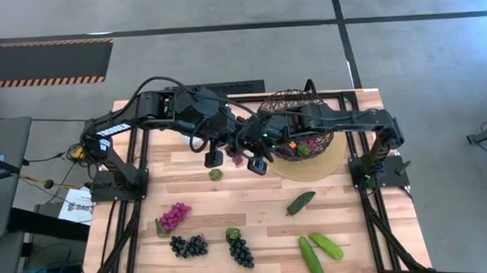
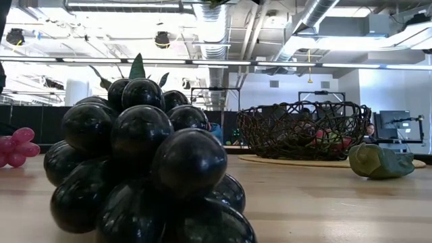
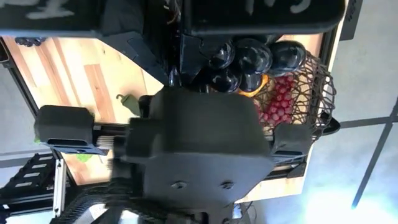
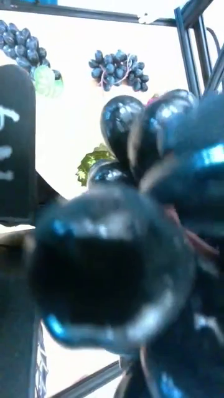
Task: Build produce basket
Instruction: Put the black grapes into the black wire basket
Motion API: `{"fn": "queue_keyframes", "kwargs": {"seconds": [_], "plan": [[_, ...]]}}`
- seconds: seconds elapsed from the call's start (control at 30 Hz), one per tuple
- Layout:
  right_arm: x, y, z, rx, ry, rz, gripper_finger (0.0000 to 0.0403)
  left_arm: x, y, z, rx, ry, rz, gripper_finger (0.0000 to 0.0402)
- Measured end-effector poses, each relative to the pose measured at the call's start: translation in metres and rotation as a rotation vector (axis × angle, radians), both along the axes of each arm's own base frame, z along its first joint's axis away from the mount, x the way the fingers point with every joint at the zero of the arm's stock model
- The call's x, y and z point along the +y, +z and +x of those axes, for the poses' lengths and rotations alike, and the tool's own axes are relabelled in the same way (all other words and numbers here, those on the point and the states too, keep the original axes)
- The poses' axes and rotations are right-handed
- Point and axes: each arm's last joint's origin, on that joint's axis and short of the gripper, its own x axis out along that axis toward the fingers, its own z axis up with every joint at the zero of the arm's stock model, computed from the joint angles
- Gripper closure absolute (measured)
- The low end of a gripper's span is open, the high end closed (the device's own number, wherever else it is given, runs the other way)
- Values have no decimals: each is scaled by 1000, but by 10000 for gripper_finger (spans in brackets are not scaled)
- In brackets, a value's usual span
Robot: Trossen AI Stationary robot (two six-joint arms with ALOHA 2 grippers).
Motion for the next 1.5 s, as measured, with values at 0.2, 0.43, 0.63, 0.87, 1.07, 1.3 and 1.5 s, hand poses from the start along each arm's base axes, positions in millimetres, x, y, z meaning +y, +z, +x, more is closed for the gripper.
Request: {"fn": "queue_keyframes", "kwargs": {"seconds": [0.2, 0.43, 0.63, 0.87, 1.07, 1.3, 1.5], "plan": [[7, 2, -3, 6, -10, -40, 399, 0, 0, 0, -3, 11, -6, 401], [19, 10, -16, 4, -14, -59, 401, 1, 1, 0, -9, 18, -7, 401], [24, 27, -43, -7, -89, -96, 402, 1, 4, 3, -49, 21, 3, 401], [27, 35, -55, -20, -111, -88, 402, 0, 9, 6, -112, -41, 75, 361], [27, 33, -55, -3, -111, -89, 402, 1, 10, 7, -121, -29, 126, 285], [27, 31, -57, 20, -116, -102, 402, 2, 18, 9, -191, 29, 170, 217], [15, 24, -64, 124, -183, -112, 403, -5, 51, -14, -284, 82, 251, 209]]}}
